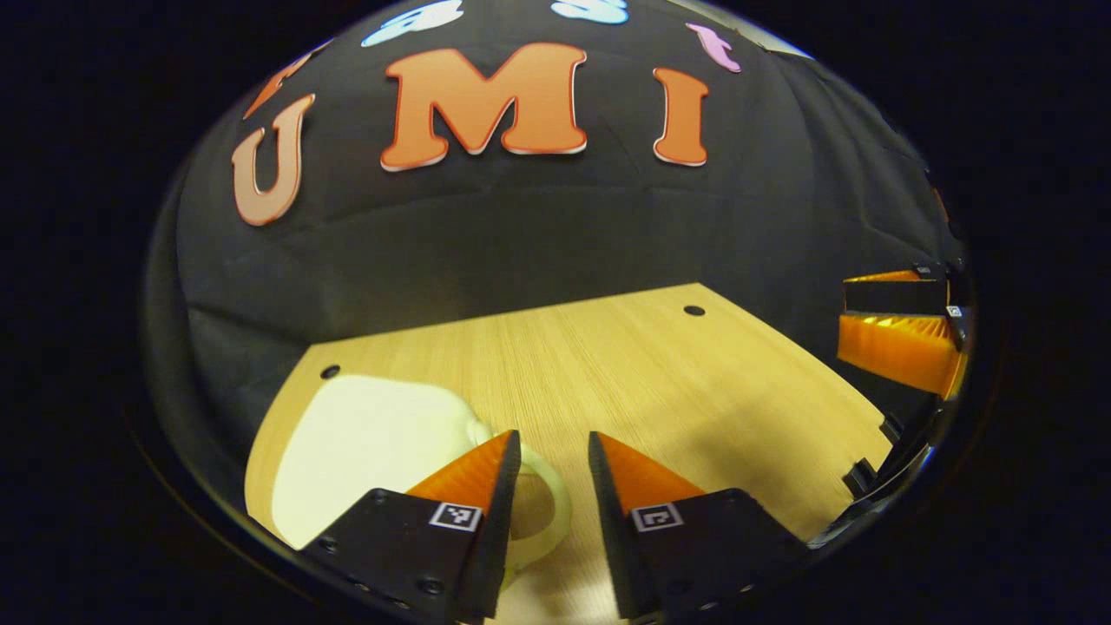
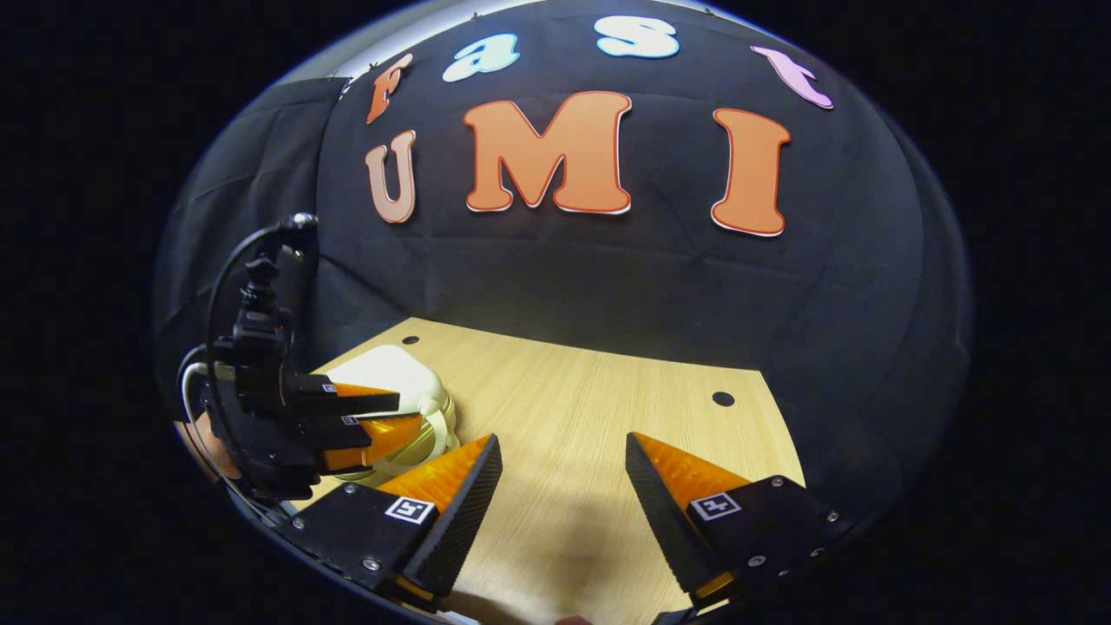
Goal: First open the suitcase, pack the skin care products into it, and then close the suitcase.
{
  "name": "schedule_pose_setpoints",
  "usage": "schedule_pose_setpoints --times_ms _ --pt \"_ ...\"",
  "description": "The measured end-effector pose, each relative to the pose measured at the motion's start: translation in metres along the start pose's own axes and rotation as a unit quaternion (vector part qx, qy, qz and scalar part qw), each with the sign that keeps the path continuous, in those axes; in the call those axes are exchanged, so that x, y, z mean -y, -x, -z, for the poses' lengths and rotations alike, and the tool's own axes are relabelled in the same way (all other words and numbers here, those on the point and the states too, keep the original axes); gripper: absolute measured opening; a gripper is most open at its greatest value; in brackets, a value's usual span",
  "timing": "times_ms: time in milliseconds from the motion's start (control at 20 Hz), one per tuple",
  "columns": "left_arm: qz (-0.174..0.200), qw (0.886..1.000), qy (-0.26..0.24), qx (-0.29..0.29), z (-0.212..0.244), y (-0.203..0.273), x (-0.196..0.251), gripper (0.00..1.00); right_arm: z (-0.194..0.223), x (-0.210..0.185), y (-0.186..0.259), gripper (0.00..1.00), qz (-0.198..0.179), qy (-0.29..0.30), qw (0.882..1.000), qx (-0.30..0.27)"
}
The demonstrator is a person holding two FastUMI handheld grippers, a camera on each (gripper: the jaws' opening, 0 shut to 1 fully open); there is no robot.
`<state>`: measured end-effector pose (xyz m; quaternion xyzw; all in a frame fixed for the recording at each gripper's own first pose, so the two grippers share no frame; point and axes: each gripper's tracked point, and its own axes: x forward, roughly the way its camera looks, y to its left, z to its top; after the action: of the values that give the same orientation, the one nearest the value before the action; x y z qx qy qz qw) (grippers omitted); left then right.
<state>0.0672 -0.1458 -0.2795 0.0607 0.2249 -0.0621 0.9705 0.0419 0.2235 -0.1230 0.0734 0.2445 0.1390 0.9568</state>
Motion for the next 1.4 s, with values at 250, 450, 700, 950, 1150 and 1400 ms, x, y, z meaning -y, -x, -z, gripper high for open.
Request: schedule_pose_setpoints --times_ms 250,450,700,950,1150,1400 --pt "-0.013 0.995 0.036 0.087 -0.065 0.037 0.008 0.81 -0.04 -0.011 0.001 0.92 -0.026 0.018 0.997 0.075" --pt "-0.048 0.987 0.049 0.146 -0.104 0.068 -0.002 0.9 -0.083 -0.007 0.008 0.92 -0.004 0.064 0.984 0.166" --pt "-0.094 0.974 0.056 0.198 -0.13 0.099 -0.012 0.99 -0.107 -0.008 0.018 0.91 0.005 0.052 0.975 0.217" --pt "-0.096 0.977 0.049 0.183 -0.119 0.105 -0.008 0.99 -0.103 -0.007 0.019 0.91 0.007 0.044 0.976 0.214" --pt "-0.104 0.977 0.032 0.181 -0.117 0.107 -0.008 0.99 -0.106 -0.004 0.024 0.92 0.019 0.038 0.975 0.219" --pt "-0.095 0.978 0.039 0.182 -0.114 0.104 0.002 0.98 -0.099 -0.001 0.029 0.92 0.018 0.019 0.977 0.211"
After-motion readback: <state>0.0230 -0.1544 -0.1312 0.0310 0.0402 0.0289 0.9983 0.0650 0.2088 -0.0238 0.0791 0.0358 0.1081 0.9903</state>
